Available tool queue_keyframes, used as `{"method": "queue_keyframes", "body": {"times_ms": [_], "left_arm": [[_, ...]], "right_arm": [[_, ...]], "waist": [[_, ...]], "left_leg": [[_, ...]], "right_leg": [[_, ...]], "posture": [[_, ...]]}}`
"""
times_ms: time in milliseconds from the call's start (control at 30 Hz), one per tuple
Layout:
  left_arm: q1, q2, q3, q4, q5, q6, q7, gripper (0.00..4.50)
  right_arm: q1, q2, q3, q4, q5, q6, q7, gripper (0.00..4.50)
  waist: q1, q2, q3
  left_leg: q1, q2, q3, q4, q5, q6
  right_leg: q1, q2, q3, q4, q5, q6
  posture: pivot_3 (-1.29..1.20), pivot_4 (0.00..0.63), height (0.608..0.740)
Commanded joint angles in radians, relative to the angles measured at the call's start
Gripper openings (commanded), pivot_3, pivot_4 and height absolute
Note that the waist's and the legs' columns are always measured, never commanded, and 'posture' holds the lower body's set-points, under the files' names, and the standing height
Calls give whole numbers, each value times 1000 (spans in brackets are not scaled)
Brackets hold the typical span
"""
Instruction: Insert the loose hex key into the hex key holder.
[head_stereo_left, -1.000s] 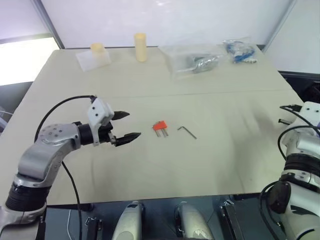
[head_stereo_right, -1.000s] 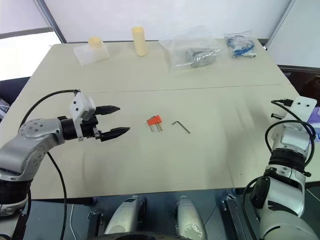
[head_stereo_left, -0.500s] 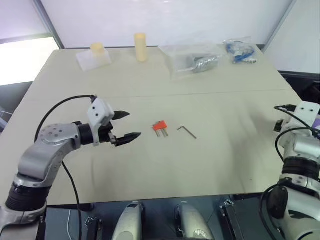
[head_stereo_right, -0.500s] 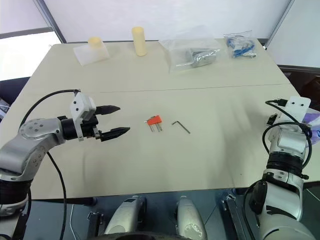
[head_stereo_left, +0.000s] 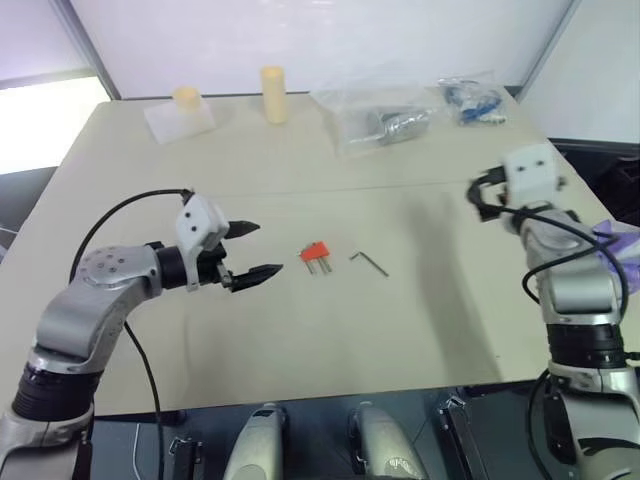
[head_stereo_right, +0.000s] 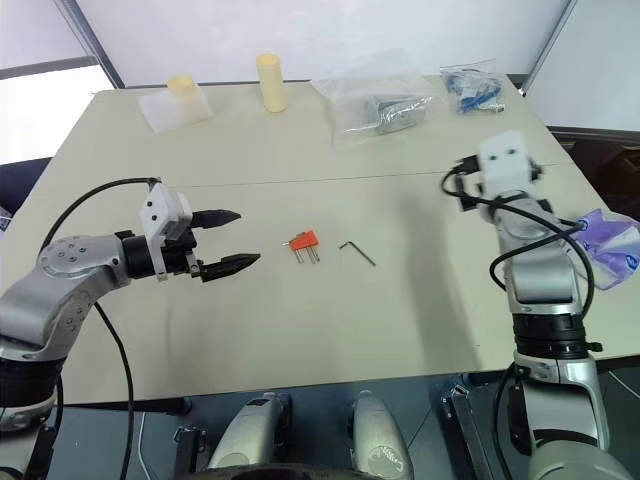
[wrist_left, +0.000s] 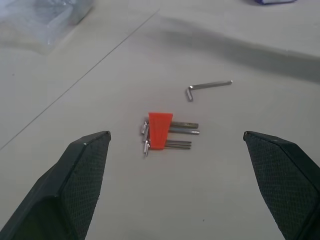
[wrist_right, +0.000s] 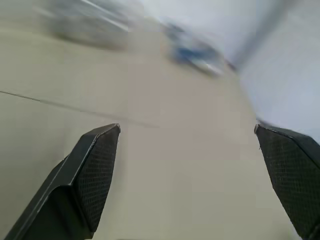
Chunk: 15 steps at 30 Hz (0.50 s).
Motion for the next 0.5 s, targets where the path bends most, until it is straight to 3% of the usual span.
{"method": "queue_keyframes", "body": {"times_ms": [33,233,367,500], "left_arm": [[-23,-7,21,-2,-16,-4,2,4500],[-39,-10,14,25,-13,-4,-4,4500],[-47,-5,18,40,-10,-7,-12,4500],[-34,-3,29,28,-15,5,-2,4500]], "right_arm": [[-12,-22,41,-86,70,3,166,4453],[-87,-60,157,-22,97,-130,443,4453],[-236,-60,267,206,43,-307,632,4453],[-352,8,363,439,4,-468,803,4453]], "waist": [[2,0,0],[0,0,0],[-8,0,0],[-7,0,0]], "left_leg": [[0,0,-1,0,0,0],[0,-1,-1,1,0,0],[0,0,-1,1,0,0],[0,0,-1,-1,0,0]], "right_leg": [[0,0,0,0,0,0],[0,-1,0,0,0,0],[0,-1,0,0,0,0],[-1,0,-1,0,0,0]], "posture": [[0,150,740],[0,150,740],[0,150,740],[0,150,740]]}}
